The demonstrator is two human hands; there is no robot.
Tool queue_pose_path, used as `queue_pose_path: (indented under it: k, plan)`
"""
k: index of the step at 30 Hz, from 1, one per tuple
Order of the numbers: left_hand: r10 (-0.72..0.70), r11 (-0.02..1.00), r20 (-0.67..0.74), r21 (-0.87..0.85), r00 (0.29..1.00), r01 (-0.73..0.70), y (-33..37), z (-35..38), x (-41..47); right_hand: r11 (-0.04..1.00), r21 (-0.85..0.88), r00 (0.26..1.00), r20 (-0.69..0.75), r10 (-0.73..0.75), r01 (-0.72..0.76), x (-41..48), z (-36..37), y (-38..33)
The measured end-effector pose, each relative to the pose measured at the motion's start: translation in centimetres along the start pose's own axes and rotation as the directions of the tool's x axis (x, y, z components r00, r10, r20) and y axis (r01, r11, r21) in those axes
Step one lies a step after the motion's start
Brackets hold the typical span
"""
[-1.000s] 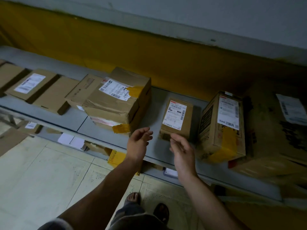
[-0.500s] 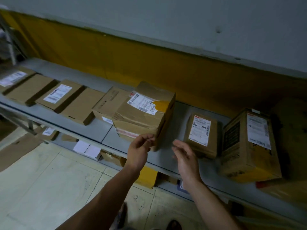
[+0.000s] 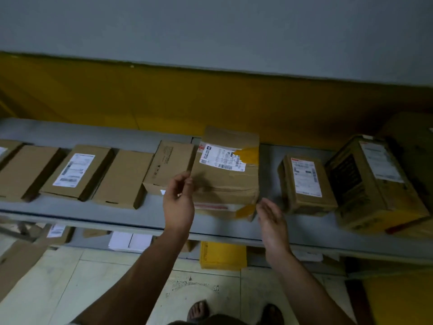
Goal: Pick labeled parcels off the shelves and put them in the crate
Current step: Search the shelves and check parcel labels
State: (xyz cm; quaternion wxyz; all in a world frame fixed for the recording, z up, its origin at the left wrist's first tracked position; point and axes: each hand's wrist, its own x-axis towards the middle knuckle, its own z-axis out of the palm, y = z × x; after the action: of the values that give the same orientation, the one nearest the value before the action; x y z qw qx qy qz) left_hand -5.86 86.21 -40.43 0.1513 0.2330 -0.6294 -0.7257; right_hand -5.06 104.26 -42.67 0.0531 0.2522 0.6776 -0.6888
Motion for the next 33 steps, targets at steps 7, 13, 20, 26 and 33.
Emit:
queue_pose_path:
  k: [7,13,20,26,33]
  plan:
    - [-0.164,0.982,0.106,0.108,0.981,0.152,0.3,0.2,1.7,0.998,-0.057,0.999,0.023,0.039,-0.037,-0.1,1.3,-1.9]
    - [-0.280,0.952,0.203,0.183,0.938,0.245,0.6,1.1,2.8,0.988,-0.142,0.994,0.082,0.072,-0.060,1.3,1.6,-3.3]
    - [-0.350,0.922,0.209,0.249,0.913,0.296,0.0,0.8,4.1,0.982,-0.179,0.985,0.148,0.093,-0.066,2.9,2.0,-3.3]
    - [-0.316,0.939,0.251,0.222,0.915,0.263,-0.6,0.4,3.4,0.982,-0.182,0.984,0.158,0.082,-0.053,3.3,1.6,-2.6]
    - [-0.291,0.953,0.269,0.167,0.918,0.253,-1.4,-0.3,1.1,0.995,-0.102,0.984,0.173,0.031,-0.014,2.0,0.1,-1.4]
